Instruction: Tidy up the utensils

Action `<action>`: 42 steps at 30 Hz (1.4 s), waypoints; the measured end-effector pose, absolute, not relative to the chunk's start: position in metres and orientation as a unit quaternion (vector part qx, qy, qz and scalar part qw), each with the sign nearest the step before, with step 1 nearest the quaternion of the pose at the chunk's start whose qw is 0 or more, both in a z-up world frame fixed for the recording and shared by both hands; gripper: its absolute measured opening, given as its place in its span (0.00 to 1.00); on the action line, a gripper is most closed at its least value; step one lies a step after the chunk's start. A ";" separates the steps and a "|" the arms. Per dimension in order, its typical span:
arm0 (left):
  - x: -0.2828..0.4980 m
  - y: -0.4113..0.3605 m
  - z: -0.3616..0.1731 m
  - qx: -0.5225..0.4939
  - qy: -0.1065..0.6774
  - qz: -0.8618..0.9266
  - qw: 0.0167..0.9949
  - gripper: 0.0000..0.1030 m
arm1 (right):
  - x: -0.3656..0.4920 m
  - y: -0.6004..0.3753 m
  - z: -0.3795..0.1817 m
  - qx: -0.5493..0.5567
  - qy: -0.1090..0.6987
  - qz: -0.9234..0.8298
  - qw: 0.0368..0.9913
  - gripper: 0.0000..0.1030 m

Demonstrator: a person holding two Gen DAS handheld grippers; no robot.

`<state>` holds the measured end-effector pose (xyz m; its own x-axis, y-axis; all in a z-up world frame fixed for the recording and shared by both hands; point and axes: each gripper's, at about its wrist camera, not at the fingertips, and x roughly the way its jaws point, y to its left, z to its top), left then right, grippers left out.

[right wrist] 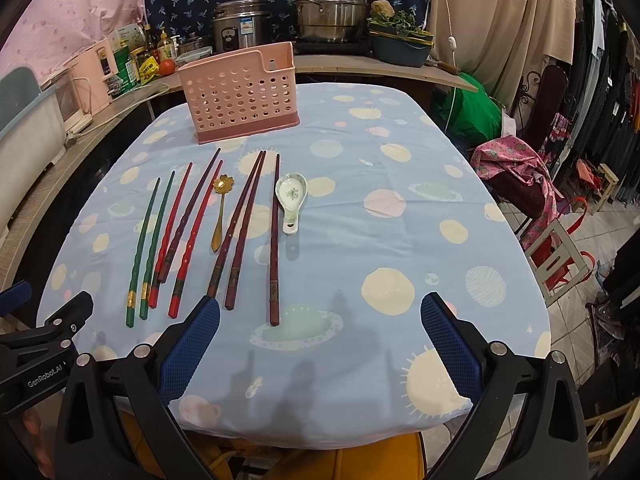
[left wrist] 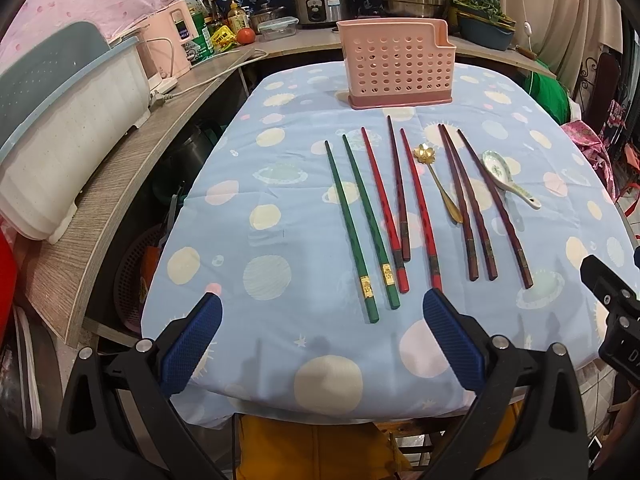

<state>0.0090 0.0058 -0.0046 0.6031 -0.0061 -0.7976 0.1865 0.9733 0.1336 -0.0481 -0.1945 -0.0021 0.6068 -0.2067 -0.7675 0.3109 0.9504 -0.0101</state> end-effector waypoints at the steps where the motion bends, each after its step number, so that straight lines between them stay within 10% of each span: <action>1: 0.009 0.006 -0.005 0.102 0.442 -0.054 0.890 0.93 | -0.048 -0.194 -0.002 0.062 0.419 -0.144 0.894 0.94; 42: 0.007 0.002 -0.004 0.101 0.438 -0.054 0.892 0.93 | -0.047 -0.190 0.001 0.057 0.418 -0.141 0.896 0.94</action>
<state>0.0069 0.0018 -0.0040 0.6102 -0.0087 -0.7922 0.1851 0.9738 0.1319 -0.0475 -0.1905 0.0007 0.6112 -0.2047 -0.7646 0.3004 0.9537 -0.0152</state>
